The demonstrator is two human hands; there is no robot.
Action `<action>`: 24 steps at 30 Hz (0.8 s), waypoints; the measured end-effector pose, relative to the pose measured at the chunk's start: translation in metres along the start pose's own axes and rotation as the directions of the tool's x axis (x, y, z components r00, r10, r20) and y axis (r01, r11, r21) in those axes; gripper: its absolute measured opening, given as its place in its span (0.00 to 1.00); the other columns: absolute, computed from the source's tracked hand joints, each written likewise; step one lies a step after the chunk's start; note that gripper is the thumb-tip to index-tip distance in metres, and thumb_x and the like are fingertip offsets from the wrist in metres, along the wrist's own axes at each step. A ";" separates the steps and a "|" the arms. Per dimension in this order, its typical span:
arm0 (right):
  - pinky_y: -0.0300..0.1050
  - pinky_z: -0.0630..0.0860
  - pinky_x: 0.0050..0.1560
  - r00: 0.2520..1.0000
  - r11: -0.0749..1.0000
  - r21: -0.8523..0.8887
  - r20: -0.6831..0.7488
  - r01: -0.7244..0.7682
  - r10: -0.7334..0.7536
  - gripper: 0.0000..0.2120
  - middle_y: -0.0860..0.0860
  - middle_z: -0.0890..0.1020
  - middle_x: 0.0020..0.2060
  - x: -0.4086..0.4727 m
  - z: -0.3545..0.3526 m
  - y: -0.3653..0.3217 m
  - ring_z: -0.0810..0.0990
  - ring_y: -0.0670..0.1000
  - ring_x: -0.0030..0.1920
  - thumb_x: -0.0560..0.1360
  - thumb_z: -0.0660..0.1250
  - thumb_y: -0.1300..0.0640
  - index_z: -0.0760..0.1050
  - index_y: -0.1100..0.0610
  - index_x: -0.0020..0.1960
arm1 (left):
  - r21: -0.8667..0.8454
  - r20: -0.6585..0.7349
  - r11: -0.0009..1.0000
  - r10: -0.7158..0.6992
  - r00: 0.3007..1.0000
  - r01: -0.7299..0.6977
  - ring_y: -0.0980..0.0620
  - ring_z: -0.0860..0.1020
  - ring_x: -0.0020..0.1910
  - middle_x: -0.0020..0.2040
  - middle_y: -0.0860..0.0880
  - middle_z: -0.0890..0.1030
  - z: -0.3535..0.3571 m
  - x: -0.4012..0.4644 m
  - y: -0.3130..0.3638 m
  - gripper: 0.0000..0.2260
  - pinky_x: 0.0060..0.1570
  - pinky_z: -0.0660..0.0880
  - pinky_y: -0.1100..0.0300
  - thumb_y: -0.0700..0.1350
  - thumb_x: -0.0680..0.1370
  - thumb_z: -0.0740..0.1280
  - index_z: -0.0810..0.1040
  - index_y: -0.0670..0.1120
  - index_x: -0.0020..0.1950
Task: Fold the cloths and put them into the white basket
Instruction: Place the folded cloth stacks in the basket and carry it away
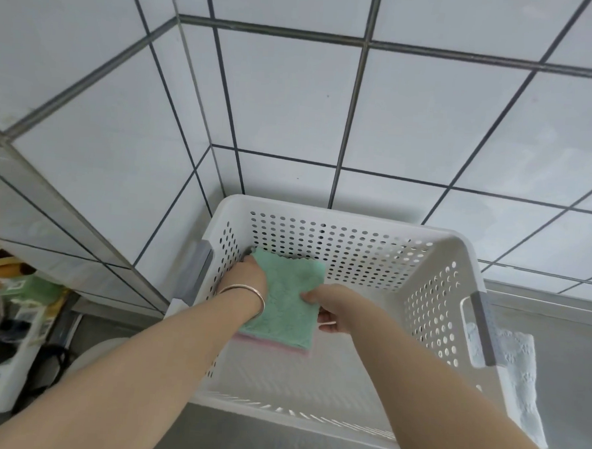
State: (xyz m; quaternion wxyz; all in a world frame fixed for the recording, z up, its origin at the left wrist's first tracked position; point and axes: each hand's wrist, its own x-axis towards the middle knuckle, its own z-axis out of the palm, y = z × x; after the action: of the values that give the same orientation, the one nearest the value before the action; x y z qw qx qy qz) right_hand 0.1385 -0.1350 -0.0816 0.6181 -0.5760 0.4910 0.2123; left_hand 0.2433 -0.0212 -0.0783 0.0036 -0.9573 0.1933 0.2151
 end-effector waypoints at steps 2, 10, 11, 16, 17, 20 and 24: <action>0.45 0.72 0.47 1.000 1.000 0.029 0.024 0.001 -0.001 0.08 0.51 0.76 0.44 0.000 -0.007 0.000 0.73 0.50 0.41 0.75 0.64 0.54 0.71 0.55 0.51 | 0.001 0.018 1.000 -0.002 1.000 0.002 0.41 0.75 0.61 0.64 0.39 0.74 -0.005 0.000 0.003 0.20 0.59 0.73 0.50 0.34 0.77 0.53 0.62 0.37 0.69; 0.48 0.77 0.52 0.999 1.000 -0.001 0.045 -0.012 0.012 0.13 0.56 0.77 0.51 0.007 -0.001 0.012 0.77 0.54 0.49 0.78 0.63 0.58 0.70 0.61 0.60 | 0.036 0.062 0.999 -0.007 0.998 0.005 0.42 0.76 0.59 0.62 0.40 0.75 0.006 -0.007 -0.003 0.21 0.56 0.75 0.51 0.34 0.77 0.54 0.59 0.37 0.70; 0.47 0.77 0.51 1.000 1.000 -0.002 0.021 0.006 -0.006 0.14 0.56 0.77 0.52 0.008 0.001 0.012 0.78 0.55 0.49 0.78 0.63 0.58 0.70 0.62 0.61 | 0.034 0.064 0.999 -0.009 0.998 0.006 0.42 0.76 0.59 0.61 0.40 0.76 0.008 -0.007 -0.004 0.21 0.55 0.75 0.51 0.34 0.77 0.54 0.59 0.37 0.70; 0.46 0.74 0.49 0.998 0.999 0.026 -0.057 0.032 -0.031 0.18 0.57 0.78 0.58 0.010 0.005 0.010 0.77 0.55 0.56 0.76 0.67 0.56 0.71 0.62 0.63 | -0.006 0.000 1.000 -0.005 1.000 0.005 0.43 0.77 0.57 0.60 0.40 0.76 0.011 -0.004 -0.004 0.18 0.53 0.74 0.54 0.34 0.77 0.53 0.61 0.37 0.68; 0.46 0.74 0.49 0.997 0.999 0.042 -0.067 0.031 -0.028 0.19 0.57 0.78 0.59 0.011 0.004 0.009 0.77 0.56 0.58 0.75 0.67 0.55 0.71 0.61 0.63 | -0.013 -0.011 1.000 0.001 1.000 -0.001 0.43 0.77 0.57 0.60 0.40 0.76 0.010 -0.004 -0.004 0.19 0.53 0.74 0.53 0.34 0.77 0.53 0.61 0.37 0.69; 0.48 0.74 0.47 0.993 1.000 -0.009 -0.114 0.006 -0.007 0.22 0.57 0.75 0.61 0.011 0.005 0.010 0.75 0.57 0.60 0.75 0.67 0.53 0.69 0.62 0.64 | -0.038 -0.010 0.999 0.015 1.000 -0.015 0.42 0.76 0.58 0.62 0.39 0.75 0.013 -0.005 -0.002 0.18 0.54 0.74 0.52 0.34 0.78 0.52 0.61 0.37 0.68; 0.52 0.78 0.48 0.994 0.997 -0.054 -0.103 -0.045 0.040 0.25 0.60 0.73 0.62 0.012 0.014 0.013 0.75 0.59 0.60 0.77 0.63 0.49 0.65 0.64 0.66 | -0.012 -0.016 0.999 0.035 0.999 -0.035 0.42 0.76 0.59 0.63 0.39 0.74 0.015 -0.005 -0.003 0.20 0.56 0.74 0.52 0.34 0.78 0.51 0.58 0.37 0.70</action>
State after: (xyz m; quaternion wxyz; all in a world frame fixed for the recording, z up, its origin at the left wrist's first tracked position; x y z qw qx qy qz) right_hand 0.1373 -0.1225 -0.1002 0.5712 -0.5927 0.5278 0.2097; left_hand 0.2344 -0.0150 -0.0906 -0.0077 -0.9554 0.2087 0.2089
